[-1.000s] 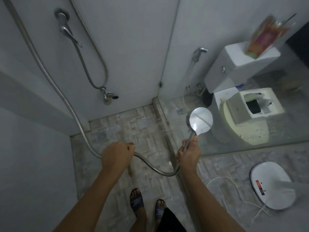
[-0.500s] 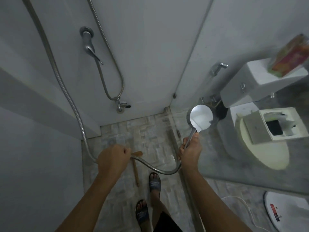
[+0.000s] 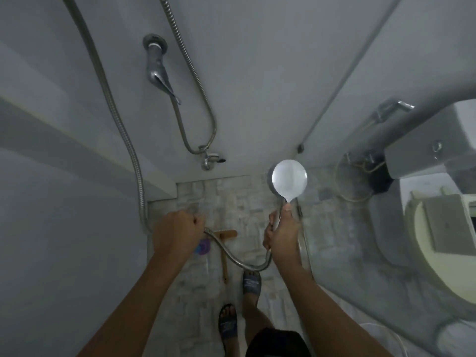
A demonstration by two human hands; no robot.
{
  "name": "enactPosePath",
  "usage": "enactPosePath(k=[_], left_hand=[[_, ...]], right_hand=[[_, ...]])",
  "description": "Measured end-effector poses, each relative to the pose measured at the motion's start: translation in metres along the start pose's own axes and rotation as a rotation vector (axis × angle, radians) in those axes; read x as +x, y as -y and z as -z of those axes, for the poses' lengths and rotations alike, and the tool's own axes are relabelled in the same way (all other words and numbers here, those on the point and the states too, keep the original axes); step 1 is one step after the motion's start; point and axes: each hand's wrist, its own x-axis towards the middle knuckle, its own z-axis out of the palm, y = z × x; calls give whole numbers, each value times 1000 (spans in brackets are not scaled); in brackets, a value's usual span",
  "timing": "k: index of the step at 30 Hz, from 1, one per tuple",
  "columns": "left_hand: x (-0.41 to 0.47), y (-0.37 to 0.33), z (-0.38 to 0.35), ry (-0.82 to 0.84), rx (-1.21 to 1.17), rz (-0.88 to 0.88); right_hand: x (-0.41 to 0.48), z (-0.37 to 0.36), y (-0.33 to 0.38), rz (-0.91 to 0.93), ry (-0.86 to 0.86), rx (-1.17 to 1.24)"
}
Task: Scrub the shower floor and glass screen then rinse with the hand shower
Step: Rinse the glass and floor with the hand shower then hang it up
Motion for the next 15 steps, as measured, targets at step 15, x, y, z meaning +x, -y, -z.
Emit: enactPosePath(k=[15], left_hand=[[-30,92,-3,5,1,300]], right_hand=[[-6,-58,-47,-18,49,-47]])
